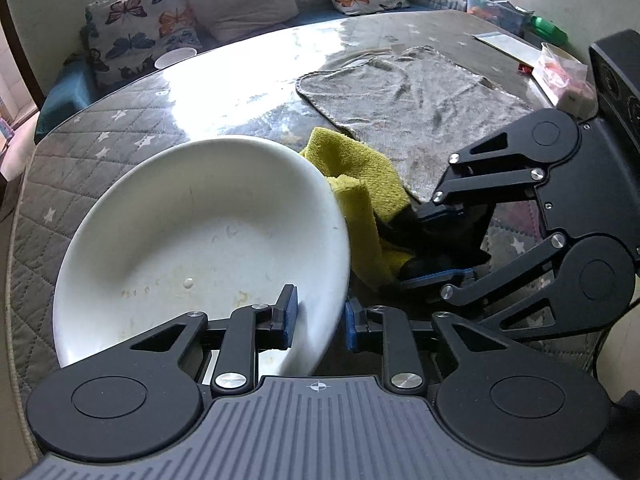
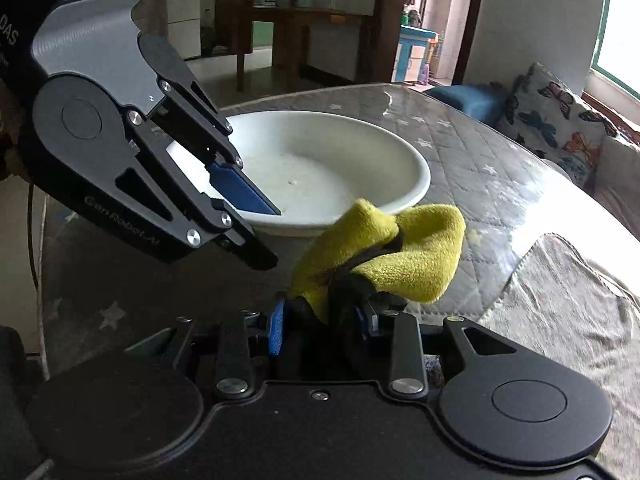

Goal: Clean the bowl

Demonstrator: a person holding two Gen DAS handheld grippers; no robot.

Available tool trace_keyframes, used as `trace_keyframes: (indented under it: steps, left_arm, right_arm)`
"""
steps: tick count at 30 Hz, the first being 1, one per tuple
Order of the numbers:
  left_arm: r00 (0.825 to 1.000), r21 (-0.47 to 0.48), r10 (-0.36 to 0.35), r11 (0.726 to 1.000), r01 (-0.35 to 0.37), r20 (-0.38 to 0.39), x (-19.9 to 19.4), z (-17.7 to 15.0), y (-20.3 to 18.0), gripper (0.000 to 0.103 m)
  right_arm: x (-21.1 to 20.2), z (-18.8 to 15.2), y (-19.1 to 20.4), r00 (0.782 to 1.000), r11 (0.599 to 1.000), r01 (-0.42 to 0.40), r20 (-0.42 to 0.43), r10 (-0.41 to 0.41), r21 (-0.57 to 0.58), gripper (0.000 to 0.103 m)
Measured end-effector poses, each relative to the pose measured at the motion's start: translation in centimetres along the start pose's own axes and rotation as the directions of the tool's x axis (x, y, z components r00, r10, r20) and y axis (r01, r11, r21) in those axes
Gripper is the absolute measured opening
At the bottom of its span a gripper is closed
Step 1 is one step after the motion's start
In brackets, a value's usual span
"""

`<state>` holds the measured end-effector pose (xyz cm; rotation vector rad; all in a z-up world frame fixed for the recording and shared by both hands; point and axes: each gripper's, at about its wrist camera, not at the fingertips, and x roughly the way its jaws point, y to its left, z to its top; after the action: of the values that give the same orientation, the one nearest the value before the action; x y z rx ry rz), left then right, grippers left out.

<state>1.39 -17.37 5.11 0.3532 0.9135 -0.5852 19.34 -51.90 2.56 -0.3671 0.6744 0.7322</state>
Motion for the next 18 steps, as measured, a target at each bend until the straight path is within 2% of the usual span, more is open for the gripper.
trace_keyframes:
  steps: [18]
  left_arm:
    - [1.000, 0.035, 0.003, 0.999, -0.003, -0.017, -0.5, -1.3, 0.4, 0.024]
  right_arm:
    - [2.1, 1.4, -1.0, 1.000, 0.993, 0.002, 0.018, 0.000, -0.116, 0.036]
